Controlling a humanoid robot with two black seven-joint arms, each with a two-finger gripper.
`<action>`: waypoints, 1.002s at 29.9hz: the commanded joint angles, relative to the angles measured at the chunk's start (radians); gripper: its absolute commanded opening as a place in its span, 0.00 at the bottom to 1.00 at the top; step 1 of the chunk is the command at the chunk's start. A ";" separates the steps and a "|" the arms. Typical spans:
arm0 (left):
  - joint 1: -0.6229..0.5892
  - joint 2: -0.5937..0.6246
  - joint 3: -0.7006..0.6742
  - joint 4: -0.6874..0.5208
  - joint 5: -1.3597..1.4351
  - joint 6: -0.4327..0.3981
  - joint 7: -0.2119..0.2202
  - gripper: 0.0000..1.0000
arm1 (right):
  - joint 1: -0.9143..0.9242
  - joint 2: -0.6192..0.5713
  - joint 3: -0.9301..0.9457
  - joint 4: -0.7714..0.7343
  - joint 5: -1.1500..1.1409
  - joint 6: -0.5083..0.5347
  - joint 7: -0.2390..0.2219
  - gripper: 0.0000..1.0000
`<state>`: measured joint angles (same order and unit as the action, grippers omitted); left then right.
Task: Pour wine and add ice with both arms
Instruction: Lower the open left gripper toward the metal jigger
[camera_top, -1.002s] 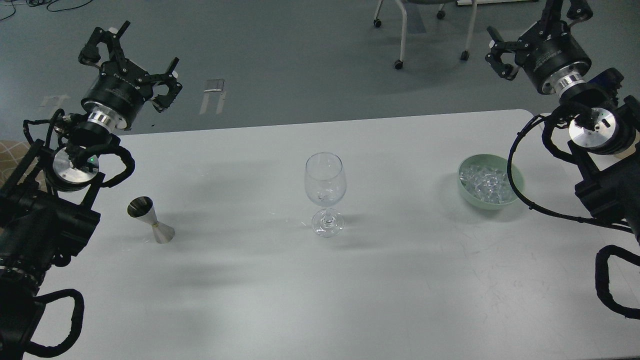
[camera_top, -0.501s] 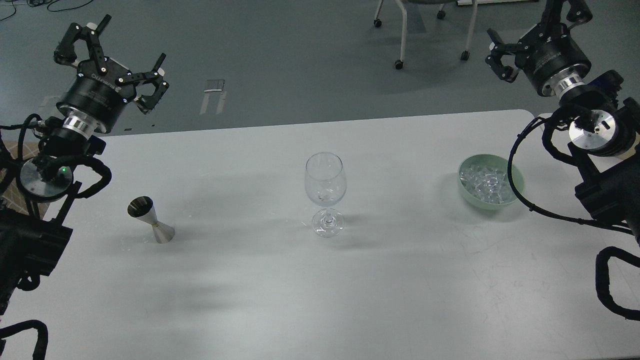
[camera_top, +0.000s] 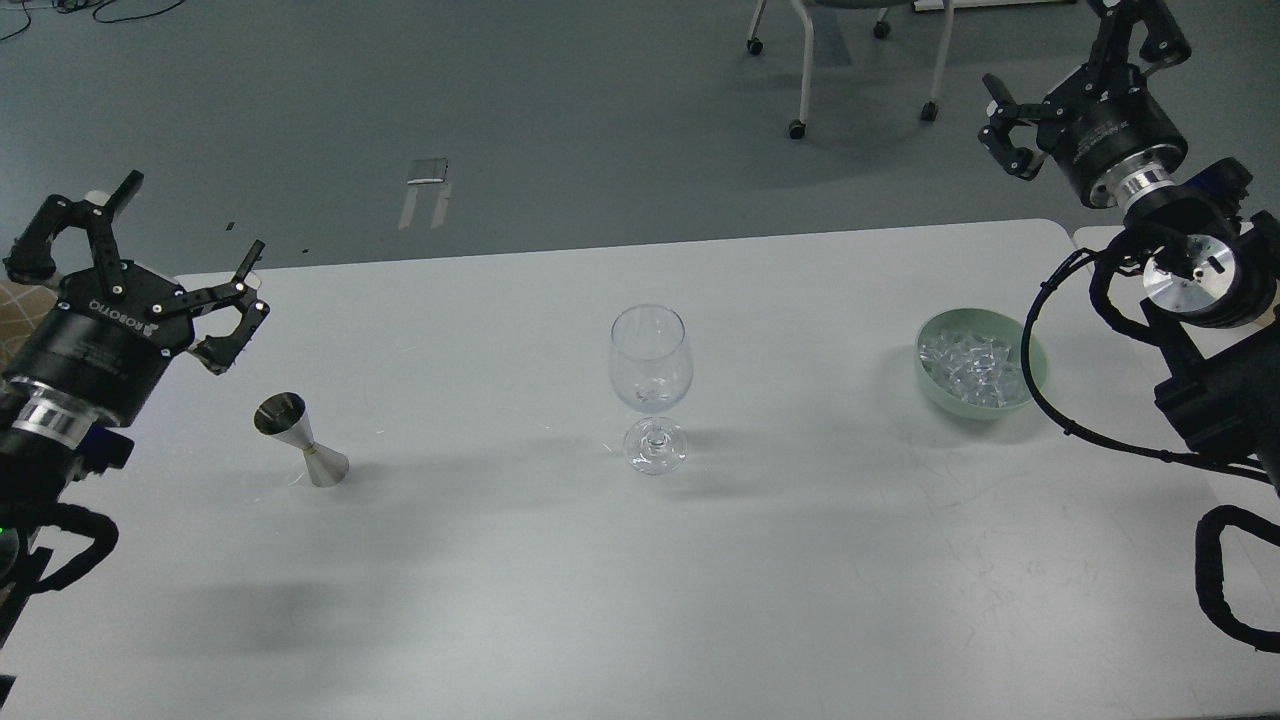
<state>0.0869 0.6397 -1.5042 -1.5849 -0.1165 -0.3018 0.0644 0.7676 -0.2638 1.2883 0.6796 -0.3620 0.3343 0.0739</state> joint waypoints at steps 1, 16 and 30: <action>0.141 -0.018 -0.083 -0.092 -0.002 0.003 -0.001 0.96 | -0.008 0.000 0.000 0.000 0.000 0.000 0.001 1.00; 0.404 -0.285 -0.111 -0.138 -0.003 -0.008 0.002 0.95 | -0.053 -0.025 0.003 0.005 0.000 -0.001 0.001 1.00; 0.333 -0.405 -0.060 -0.041 -0.005 0.062 0.092 0.87 | -0.079 -0.034 0.003 0.008 0.000 -0.006 0.001 1.00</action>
<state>0.4637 0.2556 -1.5620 -1.6568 -0.1197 -0.2675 0.1487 0.6980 -0.2991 1.2917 0.6859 -0.3620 0.3282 0.0753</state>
